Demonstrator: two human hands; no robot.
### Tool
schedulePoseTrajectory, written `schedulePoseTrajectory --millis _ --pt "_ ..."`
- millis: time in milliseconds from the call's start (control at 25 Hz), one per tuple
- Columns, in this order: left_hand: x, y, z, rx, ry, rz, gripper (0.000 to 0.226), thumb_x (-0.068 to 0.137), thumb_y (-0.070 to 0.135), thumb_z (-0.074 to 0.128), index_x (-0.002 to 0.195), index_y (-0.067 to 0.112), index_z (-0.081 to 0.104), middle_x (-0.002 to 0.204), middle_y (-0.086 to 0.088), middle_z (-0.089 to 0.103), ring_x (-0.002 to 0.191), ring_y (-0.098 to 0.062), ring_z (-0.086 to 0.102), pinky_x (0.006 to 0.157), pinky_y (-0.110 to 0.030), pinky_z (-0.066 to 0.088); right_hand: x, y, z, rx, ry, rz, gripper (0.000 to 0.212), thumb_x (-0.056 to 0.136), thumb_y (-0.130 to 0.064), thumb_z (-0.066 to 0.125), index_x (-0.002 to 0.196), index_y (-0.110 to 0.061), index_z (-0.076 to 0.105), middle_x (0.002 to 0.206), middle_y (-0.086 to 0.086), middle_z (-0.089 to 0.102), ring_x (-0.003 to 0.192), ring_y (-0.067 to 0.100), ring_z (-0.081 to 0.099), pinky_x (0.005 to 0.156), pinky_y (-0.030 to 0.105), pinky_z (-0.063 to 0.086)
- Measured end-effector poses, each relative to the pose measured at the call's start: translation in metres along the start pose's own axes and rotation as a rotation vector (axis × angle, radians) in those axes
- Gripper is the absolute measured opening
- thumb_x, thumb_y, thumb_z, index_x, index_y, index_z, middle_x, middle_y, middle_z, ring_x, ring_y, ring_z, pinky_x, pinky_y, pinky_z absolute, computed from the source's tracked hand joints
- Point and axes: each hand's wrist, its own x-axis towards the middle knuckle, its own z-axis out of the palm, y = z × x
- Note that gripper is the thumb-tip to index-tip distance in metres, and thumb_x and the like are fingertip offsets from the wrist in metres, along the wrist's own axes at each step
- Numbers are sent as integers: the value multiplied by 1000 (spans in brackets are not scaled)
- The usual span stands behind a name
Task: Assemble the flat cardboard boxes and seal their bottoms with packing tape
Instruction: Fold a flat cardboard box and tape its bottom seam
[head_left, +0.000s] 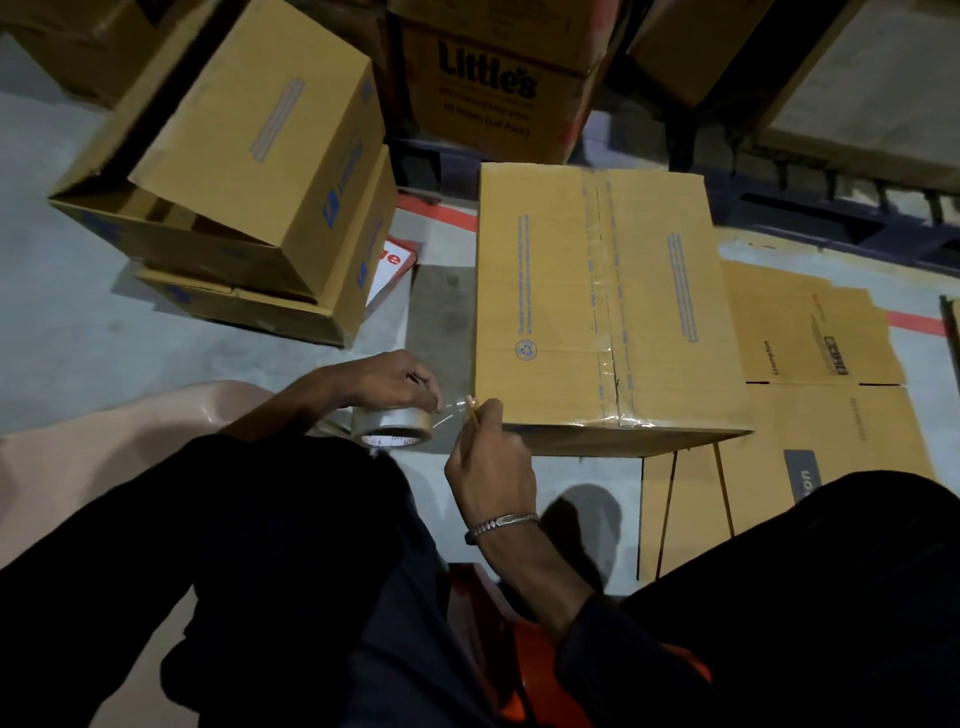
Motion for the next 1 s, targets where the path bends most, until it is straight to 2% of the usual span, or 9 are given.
schedulePoseTrajectory --millis 120,280,440,520,640,720,800,880,1000 --pt "1 0 1 -5 -5 -5 9 92 27 76 87 24 82 83 14 76 86 -14 69 78 -31 52 0 -2 8 -86 -53 -13 21 100 -14 46 121 -10 43 88 22 68 83 47 65 57 40 33" --pt "4 -6 1 -7 -4 19 7 92 24 76 90 22 82 91 8 78 95 -21 71 84 -36 54 6 -1 15 -98 -94 4 22 100 -14 45 121 -9 43 94 23 69 88 47 65 61 39 34" --pt "4 -6 3 -23 20 12 7 91 23 76 90 19 82 83 11 77 79 -6 67 75 -27 50 2 3 20 -81 -114 12 22 100 -15 45 121 -9 43 95 23 69 89 47 66 61 39 34" --pt "4 -5 3 -13 27 17 8 92 24 76 91 20 82 84 12 77 80 -5 67 74 -26 50 -6 8 23 -79 -151 38 23 102 -18 43 123 -10 43 98 23 69 92 47 65 63 39 34" --pt "1 -2 0 -8 49 8 8 94 23 74 92 19 82 74 21 73 65 7 60 62 -15 42 -17 13 19 -82 -199 95 28 103 -22 41 128 -9 44 102 22 67 96 46 64 65 41 34" --pt "-5 -1 -8 -3 84 -11 9 95 22 73 92 19 81 70 23 71 62 9 59 57 -9 39 -22 12 11 -27 -178 81 22 101 -21 44 120 -10 43 95 21 65 90 46 63 63 40 32" --pt "-16 0 -19 11 138 -25 9 94 24 73 91 22 82 80 18 74 72 3 63 60 -12 42 -21 11 -3 103 -120 28 12 101 -20 45 109 -13 39 83 17 62 78 45 62 58 42 35" --pt "-27 3 -31 17 193 -43 11 95 26 72 93 22 81 90 9 74 80 -6 64 64 -16 46 -7 13 -15 194 -50 35 9 103 -22 42 104 -18 34 76 8 61 66 36 61 54 49 46" --pt "-36 7 -46 -51 267 -65 12 95 26 71 93 21 81 98 4 74 95 -17 66 81 -32 53 33 22 -21 104 52 116 24 102 -42 44 106 -20 35 82 5 66 72 30 64 64 50 57"
